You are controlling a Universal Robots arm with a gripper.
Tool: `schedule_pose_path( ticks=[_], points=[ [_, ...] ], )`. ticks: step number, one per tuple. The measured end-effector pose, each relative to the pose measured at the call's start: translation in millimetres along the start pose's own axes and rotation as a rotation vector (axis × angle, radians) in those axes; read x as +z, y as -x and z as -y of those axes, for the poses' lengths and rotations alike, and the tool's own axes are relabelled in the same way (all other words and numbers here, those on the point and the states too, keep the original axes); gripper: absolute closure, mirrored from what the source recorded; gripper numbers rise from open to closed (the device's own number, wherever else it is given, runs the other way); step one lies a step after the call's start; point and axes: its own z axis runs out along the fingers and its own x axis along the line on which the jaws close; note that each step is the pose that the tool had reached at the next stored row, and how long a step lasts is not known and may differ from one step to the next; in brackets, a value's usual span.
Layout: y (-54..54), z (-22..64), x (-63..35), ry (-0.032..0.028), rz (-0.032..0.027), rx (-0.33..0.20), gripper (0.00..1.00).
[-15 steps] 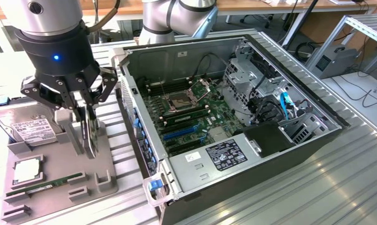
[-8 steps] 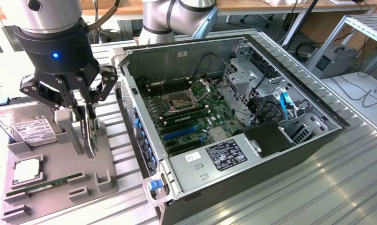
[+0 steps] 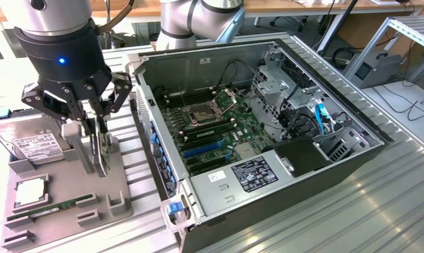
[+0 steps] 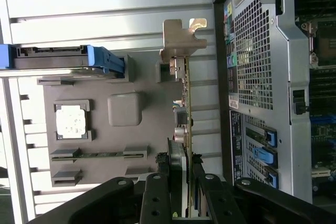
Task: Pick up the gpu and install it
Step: 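Pick up the gpu and move the gpu toward the slot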
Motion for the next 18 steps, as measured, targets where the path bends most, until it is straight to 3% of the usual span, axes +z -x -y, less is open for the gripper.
schedule_pose_path(
  ticks=[18],
  points=[
    [0.2, 0.1, -5.6, -0.0001, 0.0, 0.0, 0.73]
  ],
)
